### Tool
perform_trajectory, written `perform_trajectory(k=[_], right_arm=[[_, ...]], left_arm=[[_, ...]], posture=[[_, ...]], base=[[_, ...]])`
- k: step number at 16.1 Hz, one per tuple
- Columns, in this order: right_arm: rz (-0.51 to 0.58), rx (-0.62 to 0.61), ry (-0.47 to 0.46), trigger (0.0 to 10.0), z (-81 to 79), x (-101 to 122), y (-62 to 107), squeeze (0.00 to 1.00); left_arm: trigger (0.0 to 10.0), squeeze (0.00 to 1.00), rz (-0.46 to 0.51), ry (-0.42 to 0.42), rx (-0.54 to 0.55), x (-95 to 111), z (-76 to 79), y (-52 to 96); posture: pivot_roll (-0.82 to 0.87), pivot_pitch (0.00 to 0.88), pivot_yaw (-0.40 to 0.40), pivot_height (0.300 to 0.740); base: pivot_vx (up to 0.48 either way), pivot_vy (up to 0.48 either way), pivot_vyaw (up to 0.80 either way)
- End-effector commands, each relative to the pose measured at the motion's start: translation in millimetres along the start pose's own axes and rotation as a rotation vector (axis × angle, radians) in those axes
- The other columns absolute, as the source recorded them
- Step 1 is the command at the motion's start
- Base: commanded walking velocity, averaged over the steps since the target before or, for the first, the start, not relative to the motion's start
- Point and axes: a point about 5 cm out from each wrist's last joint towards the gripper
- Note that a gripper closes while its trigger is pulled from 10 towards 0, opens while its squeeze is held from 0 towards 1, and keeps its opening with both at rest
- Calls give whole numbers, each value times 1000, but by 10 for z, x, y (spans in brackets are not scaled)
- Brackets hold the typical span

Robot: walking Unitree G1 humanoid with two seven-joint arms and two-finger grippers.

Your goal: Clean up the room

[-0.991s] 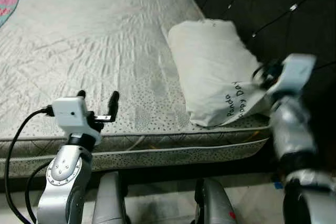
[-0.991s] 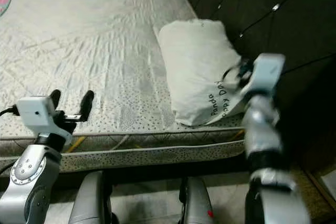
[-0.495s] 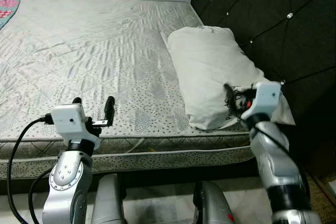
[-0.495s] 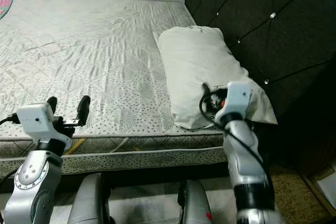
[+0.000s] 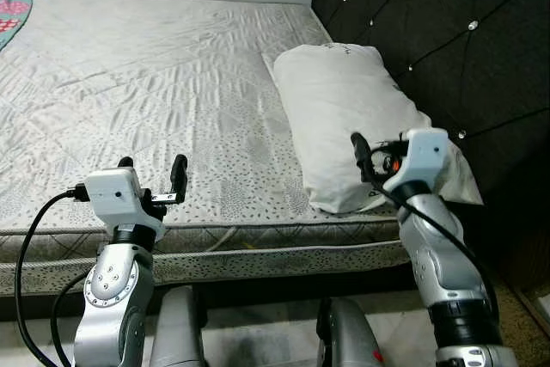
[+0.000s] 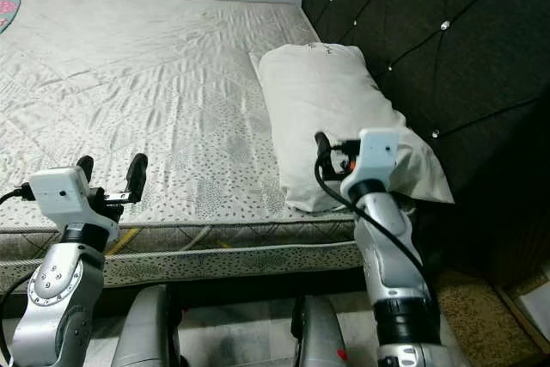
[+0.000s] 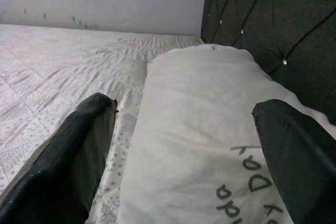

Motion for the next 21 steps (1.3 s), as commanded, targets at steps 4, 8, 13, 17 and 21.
perform_trajectory(k=[4,8,13,17,21], right_arm=[[24,3,-21,10000,-27,105,-77,0],[9,12,-42,10000,-90,40,-59,0],[6,-10,-55,10000,-93,-18,-21,0],[-7,-7,-57,10000,-154,-62,-32,0],[-19,21,-45,10000,-158,-79,-28,0]], left_arm=[[10000,0,12,-3,-12,3,21,-10],[10000,0,8,-13,-5,-9,-13,12],[10000,0,16,-6,-37,23,70,-66],[10000,0,24,-5,-55,33,75,-145],[10000,0,17,13,-46,9,102,-118]], posture=[[20,0,-87,647],[23,0,-79,696],[13,0,-46,740],[2,0,-48,740],[-3,0,-54,740]], base=[[0,0,0],[0,0,0],[0,0,0],[0,0,0],[0,0,0]])
Point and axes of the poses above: a point about 5 cm out from each wrist's last joint towards the gripper, its own y axis pointing back from the gripper into the wrist, its own x axis along the axis of the wrist's last joint, z = x × y, and after that the axes turned 13 degrees about -y, right-handed
